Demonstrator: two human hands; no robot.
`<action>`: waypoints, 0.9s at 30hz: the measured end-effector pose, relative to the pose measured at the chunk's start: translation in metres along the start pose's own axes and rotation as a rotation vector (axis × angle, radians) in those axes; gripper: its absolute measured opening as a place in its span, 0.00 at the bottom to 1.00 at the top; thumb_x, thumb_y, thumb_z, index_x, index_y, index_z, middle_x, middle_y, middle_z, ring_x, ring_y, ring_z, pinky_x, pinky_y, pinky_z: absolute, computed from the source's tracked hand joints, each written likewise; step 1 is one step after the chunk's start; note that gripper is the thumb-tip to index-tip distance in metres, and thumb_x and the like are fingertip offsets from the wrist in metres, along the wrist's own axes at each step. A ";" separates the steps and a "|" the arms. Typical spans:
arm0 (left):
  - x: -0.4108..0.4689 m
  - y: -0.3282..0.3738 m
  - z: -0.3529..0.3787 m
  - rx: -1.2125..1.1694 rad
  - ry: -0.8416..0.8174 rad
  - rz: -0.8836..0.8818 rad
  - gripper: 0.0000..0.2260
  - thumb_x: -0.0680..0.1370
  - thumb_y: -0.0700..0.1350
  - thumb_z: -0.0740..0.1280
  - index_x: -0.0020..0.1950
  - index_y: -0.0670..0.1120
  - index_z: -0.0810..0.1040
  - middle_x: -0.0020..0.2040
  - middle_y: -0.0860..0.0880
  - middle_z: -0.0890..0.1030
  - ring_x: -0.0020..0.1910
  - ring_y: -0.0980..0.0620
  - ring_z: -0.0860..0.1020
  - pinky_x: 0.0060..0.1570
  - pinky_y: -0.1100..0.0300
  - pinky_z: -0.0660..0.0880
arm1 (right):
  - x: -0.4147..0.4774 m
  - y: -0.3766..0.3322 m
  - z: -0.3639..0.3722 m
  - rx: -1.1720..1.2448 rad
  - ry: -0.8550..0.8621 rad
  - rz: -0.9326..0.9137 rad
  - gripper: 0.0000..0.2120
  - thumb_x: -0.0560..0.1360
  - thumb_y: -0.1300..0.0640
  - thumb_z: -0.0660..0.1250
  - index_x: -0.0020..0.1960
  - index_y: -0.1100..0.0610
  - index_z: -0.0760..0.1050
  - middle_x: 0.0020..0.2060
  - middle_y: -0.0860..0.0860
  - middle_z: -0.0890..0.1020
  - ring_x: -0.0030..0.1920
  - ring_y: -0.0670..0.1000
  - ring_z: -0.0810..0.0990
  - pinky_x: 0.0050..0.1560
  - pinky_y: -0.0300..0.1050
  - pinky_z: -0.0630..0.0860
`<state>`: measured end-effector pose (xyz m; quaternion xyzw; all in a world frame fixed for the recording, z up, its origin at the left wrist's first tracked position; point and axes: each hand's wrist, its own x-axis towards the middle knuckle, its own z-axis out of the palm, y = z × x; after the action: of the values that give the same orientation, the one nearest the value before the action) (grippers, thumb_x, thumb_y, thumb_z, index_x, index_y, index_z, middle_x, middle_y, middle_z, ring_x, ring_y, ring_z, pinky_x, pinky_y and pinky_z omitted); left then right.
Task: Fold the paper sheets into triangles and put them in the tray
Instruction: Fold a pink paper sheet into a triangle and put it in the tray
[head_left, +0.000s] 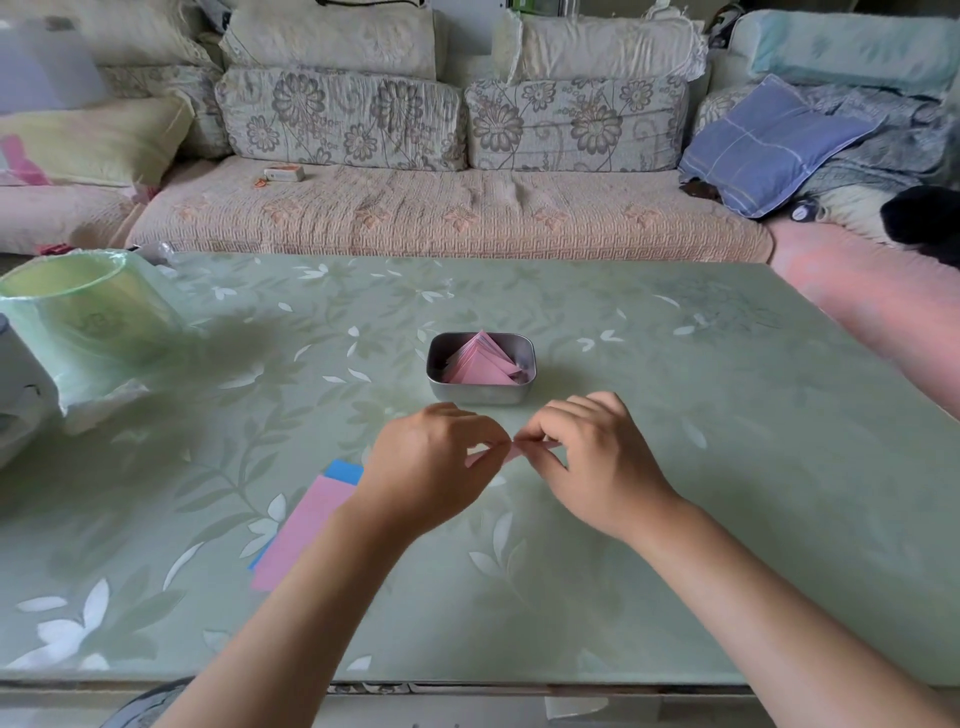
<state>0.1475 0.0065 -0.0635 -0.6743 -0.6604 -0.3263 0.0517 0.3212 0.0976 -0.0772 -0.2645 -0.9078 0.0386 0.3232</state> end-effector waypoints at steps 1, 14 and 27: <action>0.000 0.002 0.002 -0.005 0.008 0.008 0.03 0.73 0.51 0.74 0.40 0.55 0.84 0.33 0.56 0.81 0.36 0.55 0.79 0.30 0.59 0.73 | 0.000 -0.001 0.000 -0.003 0.002 -0.014 0.05 0.74 0.54 0.73 0.41 0.51 0.80 0.36 0.43 0.80 0.37 0.49 0.78 0.45 0.52 0.70; 0.003 -0.010 -0.011 -0.006 -0.135 -0.111 0.02 0.71 0.47 0.70 0.39 0.53 0.82 0.36 0.55 0.81 0.37 0.57 0.79 0.36 0.59 0.76 | 0.002 0.003 -0.010 -0.031 0.010 0.027 0.06 0.73 0.60 0.71 0.39 0.53 0.77 0.35 0.44 0.80 0.37 0.51 0.79 0.47 0.53 0.71; 0.008 -0.042 -0.018 0.058 0.102 -0.209 0.03 0.74 0.48 0.71 0.40 0.54 0.83 0.35 0.57 0.82 0.38 0.51 0.80 0.35 0.60 0.75 | -0.001 0.016 -0.016 -0.031 0.041 0.069 0.06 0.73 0.59 0.76 0.39 0.53 0.81 0.35 0.42 0.83 0.37 0.52 0.80 0.47 0.55 0.72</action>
<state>0.1012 0.0092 -0.0606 -0.5825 -0.7328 -0.3445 0.0707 0.3388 0.1089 -0.0694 -0.3016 -0.8917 0.0302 0.3361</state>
